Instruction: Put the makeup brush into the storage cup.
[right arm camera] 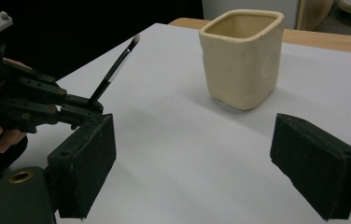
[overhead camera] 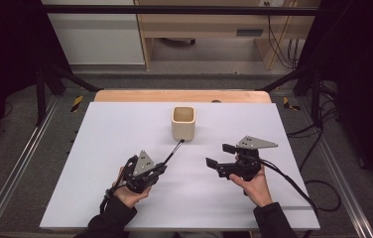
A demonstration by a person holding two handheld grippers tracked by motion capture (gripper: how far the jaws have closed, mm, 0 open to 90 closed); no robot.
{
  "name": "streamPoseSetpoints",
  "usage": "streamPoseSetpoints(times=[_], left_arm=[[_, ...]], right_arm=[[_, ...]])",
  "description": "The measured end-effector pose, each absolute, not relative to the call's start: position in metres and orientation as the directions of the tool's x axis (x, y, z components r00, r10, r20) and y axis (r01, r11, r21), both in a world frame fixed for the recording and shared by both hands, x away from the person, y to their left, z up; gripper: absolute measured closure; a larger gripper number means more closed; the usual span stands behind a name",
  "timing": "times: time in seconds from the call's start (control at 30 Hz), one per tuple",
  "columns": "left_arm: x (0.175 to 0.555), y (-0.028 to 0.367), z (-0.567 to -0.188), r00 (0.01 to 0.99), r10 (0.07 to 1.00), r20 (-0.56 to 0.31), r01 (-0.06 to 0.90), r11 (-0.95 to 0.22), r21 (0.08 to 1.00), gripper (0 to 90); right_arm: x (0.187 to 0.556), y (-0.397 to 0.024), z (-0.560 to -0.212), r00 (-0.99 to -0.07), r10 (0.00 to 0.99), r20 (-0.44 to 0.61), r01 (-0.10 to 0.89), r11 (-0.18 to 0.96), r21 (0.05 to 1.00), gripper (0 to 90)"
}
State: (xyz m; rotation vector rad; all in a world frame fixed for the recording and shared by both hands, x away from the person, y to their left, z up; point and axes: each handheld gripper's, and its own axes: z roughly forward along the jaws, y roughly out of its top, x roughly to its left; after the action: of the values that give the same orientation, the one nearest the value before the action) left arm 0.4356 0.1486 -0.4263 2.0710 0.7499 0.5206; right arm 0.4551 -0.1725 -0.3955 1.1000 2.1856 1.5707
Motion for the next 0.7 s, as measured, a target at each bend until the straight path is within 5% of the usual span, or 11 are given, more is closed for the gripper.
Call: streamPoseSetpoints(times=[0.7], left_arm=[[0.437,0.145,-0.422,0.701,0.712,0.040,0.351,-0.393,0.850,83.3]], right_arm=[[0.460,-0.131,-0.393,-0.734,0.622,0.273,0.445,0.136,0.885,22.1]])
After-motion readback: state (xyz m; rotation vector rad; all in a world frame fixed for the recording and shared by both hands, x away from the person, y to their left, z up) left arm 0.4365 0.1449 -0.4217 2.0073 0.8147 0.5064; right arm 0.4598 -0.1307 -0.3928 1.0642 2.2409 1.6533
